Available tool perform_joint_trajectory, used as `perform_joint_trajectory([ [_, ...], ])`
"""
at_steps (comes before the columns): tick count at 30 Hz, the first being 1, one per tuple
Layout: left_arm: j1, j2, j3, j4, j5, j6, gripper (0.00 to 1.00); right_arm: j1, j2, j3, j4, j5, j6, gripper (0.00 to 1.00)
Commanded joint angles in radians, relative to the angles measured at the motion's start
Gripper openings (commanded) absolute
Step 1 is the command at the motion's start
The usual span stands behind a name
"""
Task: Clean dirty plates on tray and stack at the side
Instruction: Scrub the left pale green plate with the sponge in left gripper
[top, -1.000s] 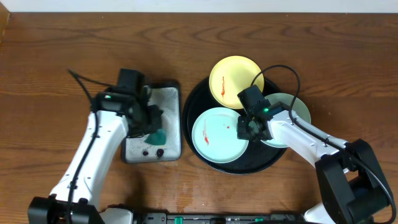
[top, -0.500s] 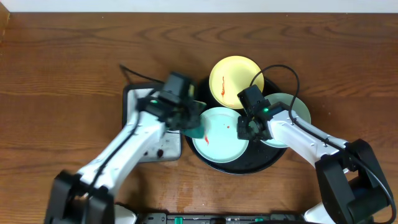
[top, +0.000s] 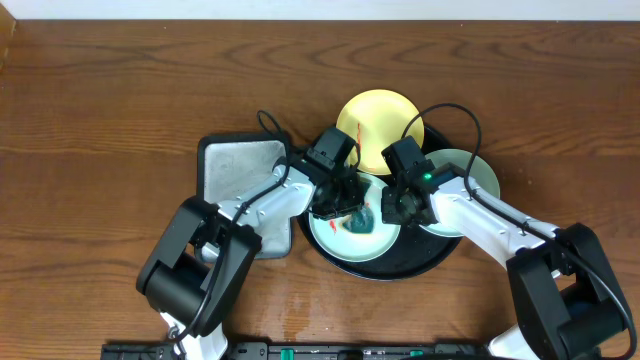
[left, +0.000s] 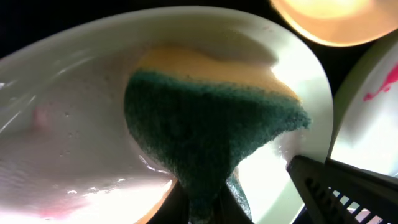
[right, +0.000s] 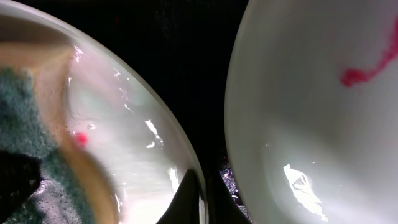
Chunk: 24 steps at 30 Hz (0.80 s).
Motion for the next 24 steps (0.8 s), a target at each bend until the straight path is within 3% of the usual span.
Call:
perform_joint_trajectory([
  [1, -0.011, 0.074, -0.031, -0.125, -0.158, -0.03, 0.08, 0.007, 0.024, 0.005, -0.006, 0.073, 0.004, 0.01],
  [6, -0.01, 0.026, 0.036, -0.394, -0.463, -0.03, 0.07, 0.007, 0.024, 0.005, -0.008, 0.066, 0.005, 0.01],
  [10, 0.0, 0.015, 0.049, -0.481, -0.52, -0.03, 0.08, 0.007, 0.024, 0.005, -0.014, 0.066, 0.008, 0.01],
  [14, -0.006, 0.018, 0.048, -0.43, -0.475, -0.024, 0.07, 0.007, 0.024, 0.005, -0.015, 0.066, 0.008, 0.01],
  [18, -0.031, 0.024, 0.045, -0.23, -0.265, 0.035, 0.07, 0.007, 0.024, 0.005, -0.015, 0.066, 0.008, 0.01],
  [24, -0.082, 0.032, 0.045, -0.008, -0.033, 0.017, 0.07, 0.007, 0.024, 0.005, -0.014, 0.066, 0.007, 0.01],
])
